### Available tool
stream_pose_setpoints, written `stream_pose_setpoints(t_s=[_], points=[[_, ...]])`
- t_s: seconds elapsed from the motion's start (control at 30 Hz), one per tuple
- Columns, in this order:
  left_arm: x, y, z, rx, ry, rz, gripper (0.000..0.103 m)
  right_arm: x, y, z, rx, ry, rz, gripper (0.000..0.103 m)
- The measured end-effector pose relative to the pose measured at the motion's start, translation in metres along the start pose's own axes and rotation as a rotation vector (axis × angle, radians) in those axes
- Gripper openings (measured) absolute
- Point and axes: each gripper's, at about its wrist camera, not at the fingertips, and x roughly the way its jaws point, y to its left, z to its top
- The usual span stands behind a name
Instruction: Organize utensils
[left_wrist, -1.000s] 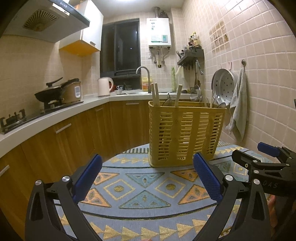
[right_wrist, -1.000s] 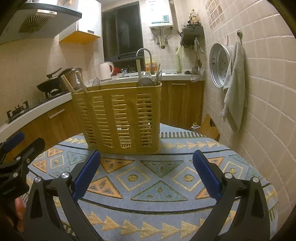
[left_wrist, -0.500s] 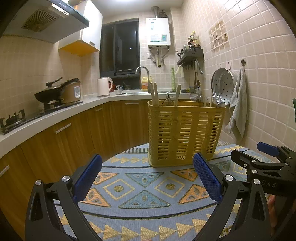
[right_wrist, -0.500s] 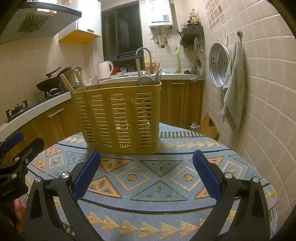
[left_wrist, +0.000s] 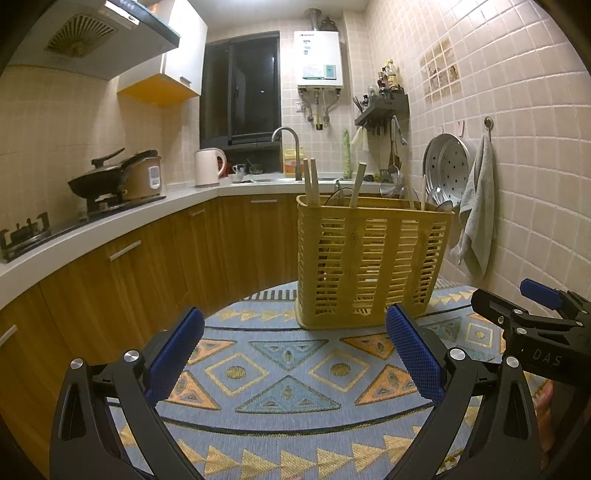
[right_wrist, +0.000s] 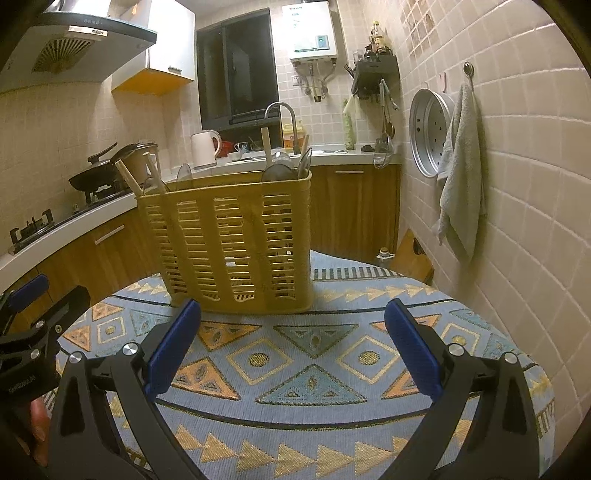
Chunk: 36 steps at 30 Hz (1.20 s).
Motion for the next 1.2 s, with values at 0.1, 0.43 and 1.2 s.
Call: stream_pose_setpoints(t_s=[0.1,0.43,1.2], points=[[0.000,0.000,0.000,-0.001,-0.001,-0.001,0.095,-0.002,0.001,0.000,-0.006,-0.004,-0.004,0.095],[0.002,0.004,0.000,-0.026,0.007,-0.005,0.095,-0.008,0.001,0.000,-0.002,-0.028,-0.006,0.095],[0.009,0.009,0.001,-0.050,0.039,0.015,0.095,-0.010,0.003,0.001,-0.004,-0.039,-0.017,0.095]])
